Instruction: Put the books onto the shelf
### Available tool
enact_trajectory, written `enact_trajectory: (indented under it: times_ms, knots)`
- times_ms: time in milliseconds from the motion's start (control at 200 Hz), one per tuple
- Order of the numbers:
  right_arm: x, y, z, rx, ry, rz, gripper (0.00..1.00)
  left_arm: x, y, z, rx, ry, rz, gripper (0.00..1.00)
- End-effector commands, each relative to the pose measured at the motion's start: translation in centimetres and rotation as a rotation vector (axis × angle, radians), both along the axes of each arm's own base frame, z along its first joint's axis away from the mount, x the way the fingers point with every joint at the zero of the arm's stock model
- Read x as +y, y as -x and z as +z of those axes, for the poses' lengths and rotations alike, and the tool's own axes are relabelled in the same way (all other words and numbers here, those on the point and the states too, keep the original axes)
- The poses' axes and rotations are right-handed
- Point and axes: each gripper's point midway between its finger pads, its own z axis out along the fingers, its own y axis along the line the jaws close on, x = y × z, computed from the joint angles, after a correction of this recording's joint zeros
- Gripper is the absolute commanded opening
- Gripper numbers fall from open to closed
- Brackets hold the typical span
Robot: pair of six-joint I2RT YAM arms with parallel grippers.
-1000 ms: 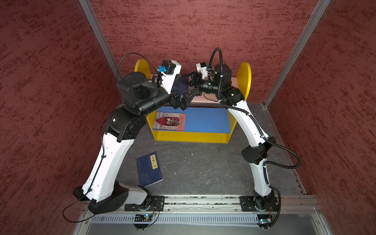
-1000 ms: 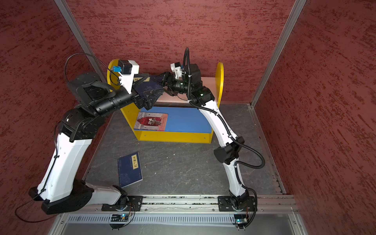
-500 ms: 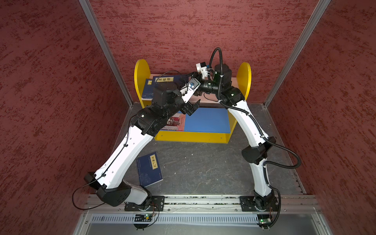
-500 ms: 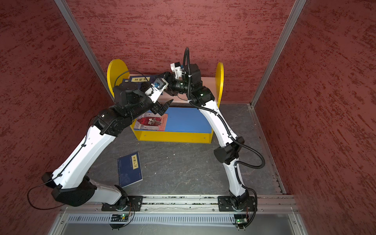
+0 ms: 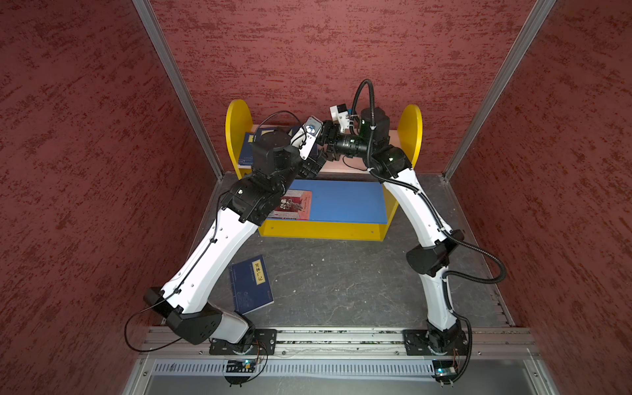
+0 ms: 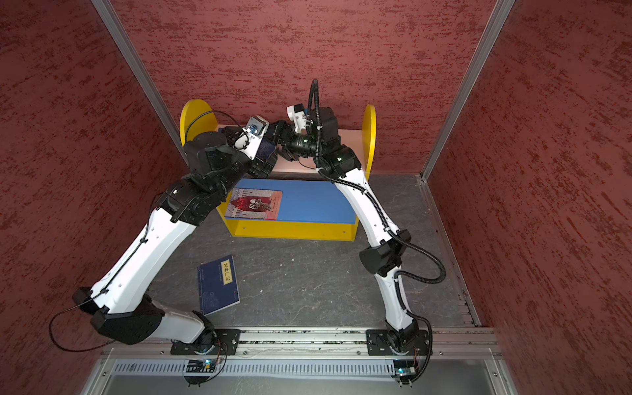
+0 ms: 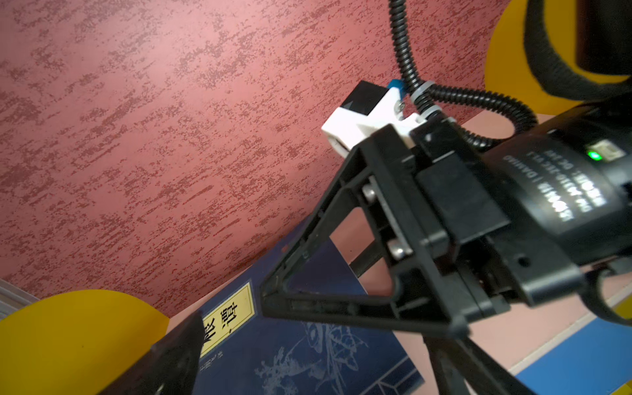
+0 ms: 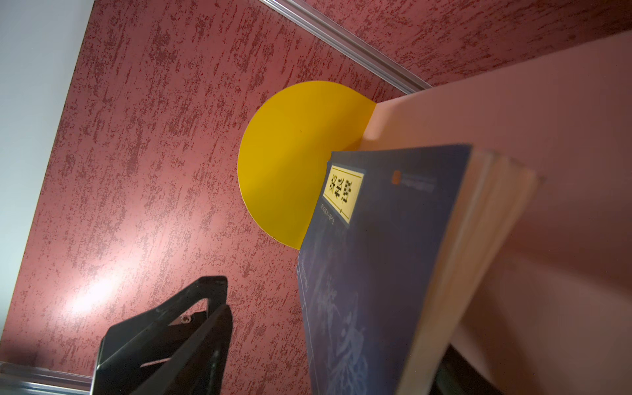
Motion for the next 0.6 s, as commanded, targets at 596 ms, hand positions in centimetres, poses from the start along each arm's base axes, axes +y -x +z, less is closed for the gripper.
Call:
enact_trajectory:
  times_ms: [596]
  knots:
    - [-0.7,1.2,1.7,-0.022,-0.016,0.012,0.78,-1.2,-0.1,-2.2,0.087,0.02,-0.067,0.99]
